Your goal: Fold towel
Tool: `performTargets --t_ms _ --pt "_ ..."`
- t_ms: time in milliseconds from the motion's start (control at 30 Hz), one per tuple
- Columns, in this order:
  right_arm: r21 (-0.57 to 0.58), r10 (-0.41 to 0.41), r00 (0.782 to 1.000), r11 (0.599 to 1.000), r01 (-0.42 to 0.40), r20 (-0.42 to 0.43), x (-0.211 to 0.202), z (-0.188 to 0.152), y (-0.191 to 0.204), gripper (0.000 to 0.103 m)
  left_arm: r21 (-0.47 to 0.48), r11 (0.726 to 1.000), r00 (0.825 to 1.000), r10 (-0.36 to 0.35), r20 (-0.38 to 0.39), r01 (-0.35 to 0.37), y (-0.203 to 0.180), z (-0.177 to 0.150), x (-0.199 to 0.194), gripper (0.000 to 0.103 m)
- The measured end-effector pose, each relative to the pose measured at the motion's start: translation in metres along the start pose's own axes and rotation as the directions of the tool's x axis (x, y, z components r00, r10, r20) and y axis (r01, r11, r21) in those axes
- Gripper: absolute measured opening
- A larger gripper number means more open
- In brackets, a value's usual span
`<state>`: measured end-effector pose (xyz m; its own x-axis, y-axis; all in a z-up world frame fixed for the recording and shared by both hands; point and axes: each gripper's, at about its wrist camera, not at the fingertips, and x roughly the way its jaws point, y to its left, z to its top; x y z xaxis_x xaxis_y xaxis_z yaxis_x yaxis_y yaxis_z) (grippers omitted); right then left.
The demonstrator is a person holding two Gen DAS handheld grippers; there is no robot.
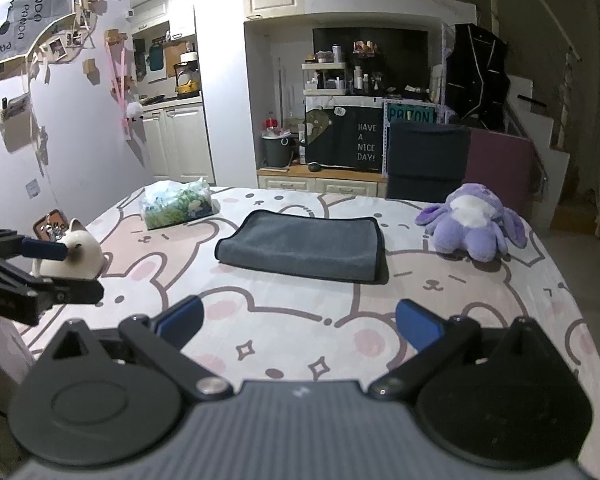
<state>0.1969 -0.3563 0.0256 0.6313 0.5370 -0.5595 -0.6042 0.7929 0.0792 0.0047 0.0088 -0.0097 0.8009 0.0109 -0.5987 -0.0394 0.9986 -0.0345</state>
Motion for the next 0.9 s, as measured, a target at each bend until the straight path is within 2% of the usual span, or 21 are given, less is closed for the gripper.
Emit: performTargets --t_ms 900 --pt "-0.030 -0.004 1.000 1.000 0.003 -0.004 0.0004 -0.0084 0.0002 0.103 0.006 1.000 1.000 -0.010 0.009 0.010 -0.0031 -0.0032 -0.0027 0.103"
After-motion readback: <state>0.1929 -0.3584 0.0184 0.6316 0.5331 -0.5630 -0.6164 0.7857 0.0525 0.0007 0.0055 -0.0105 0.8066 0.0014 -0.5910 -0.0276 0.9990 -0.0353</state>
